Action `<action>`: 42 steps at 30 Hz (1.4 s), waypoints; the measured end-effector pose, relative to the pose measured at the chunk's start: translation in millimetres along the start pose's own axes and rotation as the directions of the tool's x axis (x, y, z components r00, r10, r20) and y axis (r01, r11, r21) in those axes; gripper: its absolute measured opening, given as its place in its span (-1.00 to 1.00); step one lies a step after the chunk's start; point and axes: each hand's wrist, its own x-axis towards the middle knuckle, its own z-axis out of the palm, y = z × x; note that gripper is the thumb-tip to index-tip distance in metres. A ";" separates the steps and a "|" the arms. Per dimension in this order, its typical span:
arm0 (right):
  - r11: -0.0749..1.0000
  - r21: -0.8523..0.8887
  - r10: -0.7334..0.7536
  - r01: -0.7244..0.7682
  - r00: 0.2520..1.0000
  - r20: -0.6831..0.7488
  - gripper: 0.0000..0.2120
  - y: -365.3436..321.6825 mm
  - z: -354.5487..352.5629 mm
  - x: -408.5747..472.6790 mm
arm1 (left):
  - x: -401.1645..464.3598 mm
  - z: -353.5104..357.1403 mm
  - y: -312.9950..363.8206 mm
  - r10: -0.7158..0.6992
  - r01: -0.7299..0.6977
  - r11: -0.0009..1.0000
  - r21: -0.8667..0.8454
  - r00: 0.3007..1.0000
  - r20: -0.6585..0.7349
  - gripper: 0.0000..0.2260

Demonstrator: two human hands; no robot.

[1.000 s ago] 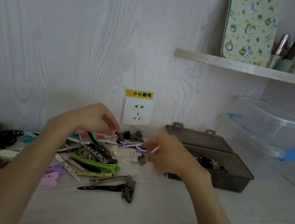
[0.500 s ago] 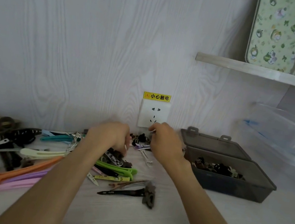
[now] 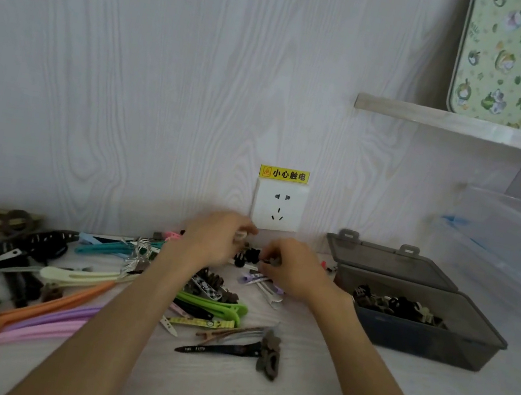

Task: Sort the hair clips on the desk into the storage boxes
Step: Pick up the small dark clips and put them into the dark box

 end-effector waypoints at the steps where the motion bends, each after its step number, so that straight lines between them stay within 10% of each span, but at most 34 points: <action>1: 1.000 -0.009 0.003 -0.003 1.000 0.009 -0.80 -0.2 -0.6 -0.3 | 0.7 3.1 1.1 0.019 -0.020 1.000 0.017 0.998 0.058 -0.71; 11: 0.987 0.158 0.070 -0.039 0.977 -0.199 -0.81 -0.5 -17.0 -6.9 | -1.1 -2.4 15.8 0.014 -0.015 0.999 0.036 0.999 0.033 -0.75; 17: 0.916 0.381 0.139 -0.126 0.990 -0.005 -0.86 14.1 -66.7 -34.0 | -4.4 -7.6 16.1 0.007 -0.007 1.000 0.012 1.000 -0.011 -0.82; 30: 0.861 0.267 0.466 -0.433 0.882 -0.071 -0.71 56.0 -103.8 -68.9 | 1.4 1.2 10.0 -0.031 0.037 0.997 -0.066 0.995 0.091 -0.67; 34: 0.940 0.242 0.315 -0.242 0.887 -0.337 -0.82 28.1 -84.5 -46.0 | 3.0 -2.4 4.5 -0.037 0.039 0.999 -0.014 0.986 0.166 -0.68; 42: 0.984 -0.152 0.084 -0.094 0.994 -0.067 -0.78 -4.2 14.1 6.3 | 0.8 -6.5 -6.5 -0.055 0.066 0.993 -0.099 0.992 0.110 -0.72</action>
